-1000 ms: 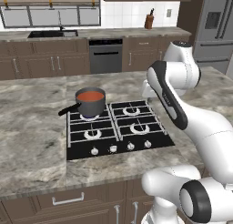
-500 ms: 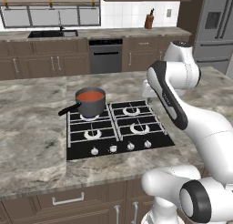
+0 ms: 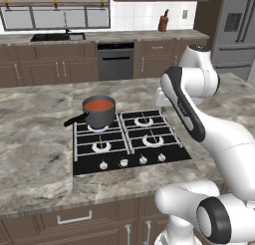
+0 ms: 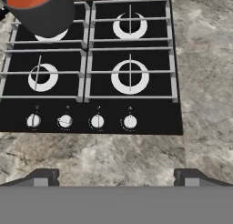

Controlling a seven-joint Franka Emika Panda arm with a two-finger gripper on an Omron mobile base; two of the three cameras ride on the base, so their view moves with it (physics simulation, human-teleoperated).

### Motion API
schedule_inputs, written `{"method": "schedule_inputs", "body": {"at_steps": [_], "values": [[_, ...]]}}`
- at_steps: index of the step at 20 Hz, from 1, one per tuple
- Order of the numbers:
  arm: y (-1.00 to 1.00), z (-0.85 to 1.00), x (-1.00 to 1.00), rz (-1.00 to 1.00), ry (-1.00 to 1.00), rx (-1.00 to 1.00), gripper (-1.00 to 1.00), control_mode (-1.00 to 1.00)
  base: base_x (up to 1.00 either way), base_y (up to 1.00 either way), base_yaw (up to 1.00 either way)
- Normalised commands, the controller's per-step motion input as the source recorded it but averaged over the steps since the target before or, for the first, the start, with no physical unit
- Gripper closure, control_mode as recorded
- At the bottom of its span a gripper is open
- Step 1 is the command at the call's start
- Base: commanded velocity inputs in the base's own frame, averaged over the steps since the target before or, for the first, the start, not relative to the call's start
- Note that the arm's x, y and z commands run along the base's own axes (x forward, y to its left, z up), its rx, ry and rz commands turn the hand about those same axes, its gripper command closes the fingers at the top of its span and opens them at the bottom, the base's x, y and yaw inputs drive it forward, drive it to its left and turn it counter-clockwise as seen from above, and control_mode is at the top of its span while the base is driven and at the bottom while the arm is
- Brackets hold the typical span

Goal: Wait until the marinara sauce is simmered to a deep red color and then turn off the stove.

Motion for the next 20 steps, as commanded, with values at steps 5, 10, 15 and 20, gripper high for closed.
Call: {"method": "schedule_inputs", "body": {"at_steps": [5, 10, 15, 20], "values": [[0.0, 0.0, 0.0, 0.0, 0.0, 0.0, -1.0, -1.0, 0.0, 0.0, 0.0], [0.0, 0.0, 0.0, 0.0, 0.0, 0.0, -1.0, -1.0, 0.0, 0.0, 0.0], [0.0, 0.0, 0.0, 0.0, 0.0, 0.0, -1.0, -1.0, 0.0, 0.0, 0.0], [0.0, 0.0, 0.0, 0.0, 0.0, 0.0, -1.0, -1.0, 0.0, 0.0, 0.0]]}}
